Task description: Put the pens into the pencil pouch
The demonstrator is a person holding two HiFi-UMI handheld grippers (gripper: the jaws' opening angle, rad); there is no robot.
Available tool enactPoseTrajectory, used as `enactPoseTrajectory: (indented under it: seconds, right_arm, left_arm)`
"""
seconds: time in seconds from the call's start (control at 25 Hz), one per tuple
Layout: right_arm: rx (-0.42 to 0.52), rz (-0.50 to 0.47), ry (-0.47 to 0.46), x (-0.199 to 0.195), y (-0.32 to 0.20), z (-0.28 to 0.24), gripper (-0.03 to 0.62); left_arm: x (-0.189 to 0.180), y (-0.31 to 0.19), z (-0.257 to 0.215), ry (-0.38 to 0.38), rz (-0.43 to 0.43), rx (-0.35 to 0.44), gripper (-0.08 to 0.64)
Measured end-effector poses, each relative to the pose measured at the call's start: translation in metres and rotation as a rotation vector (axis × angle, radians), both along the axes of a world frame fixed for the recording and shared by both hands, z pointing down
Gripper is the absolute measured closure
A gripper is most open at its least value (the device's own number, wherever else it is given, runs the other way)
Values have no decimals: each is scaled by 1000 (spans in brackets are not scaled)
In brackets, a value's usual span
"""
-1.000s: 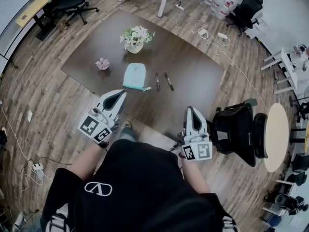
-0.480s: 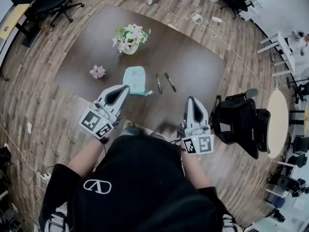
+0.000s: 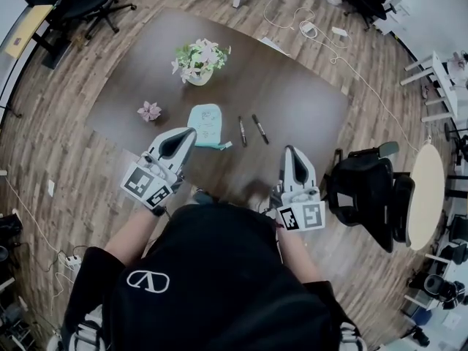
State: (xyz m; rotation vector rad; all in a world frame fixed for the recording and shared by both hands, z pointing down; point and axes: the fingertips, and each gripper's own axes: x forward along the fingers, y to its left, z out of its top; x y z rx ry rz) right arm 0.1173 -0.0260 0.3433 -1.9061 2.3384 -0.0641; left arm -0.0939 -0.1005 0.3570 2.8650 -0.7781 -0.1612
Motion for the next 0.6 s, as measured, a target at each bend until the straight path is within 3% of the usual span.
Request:
enactPoseTrajectory:
  seconds: [0.24, 0.32, 0.4, 0.48, 0.6]
  right_arm:
    - [-22, -9, -12, 14, -1, 10, 594]
    - [-34, -6, -20, 20, 0, 15, 594]
    - [-43, -2, -34, 25, 2, 18, 594]
    - [-48, -3, -42, 28, 4, 21, 594]
    - [-52, -11, -46, 28, 5, 26, 594]
  left_arm:
    - [9, -5, 11, -44, -24, 5, 558]
    - [16, -6, 21, -114, -8, 23, 557]
    - [25, -7, 38, -267, 4, 88, 518]
    - [33, -10, 61, -486, 9, 200, 148]
    - [38, -15, 106, -759, 75, 291, 135]
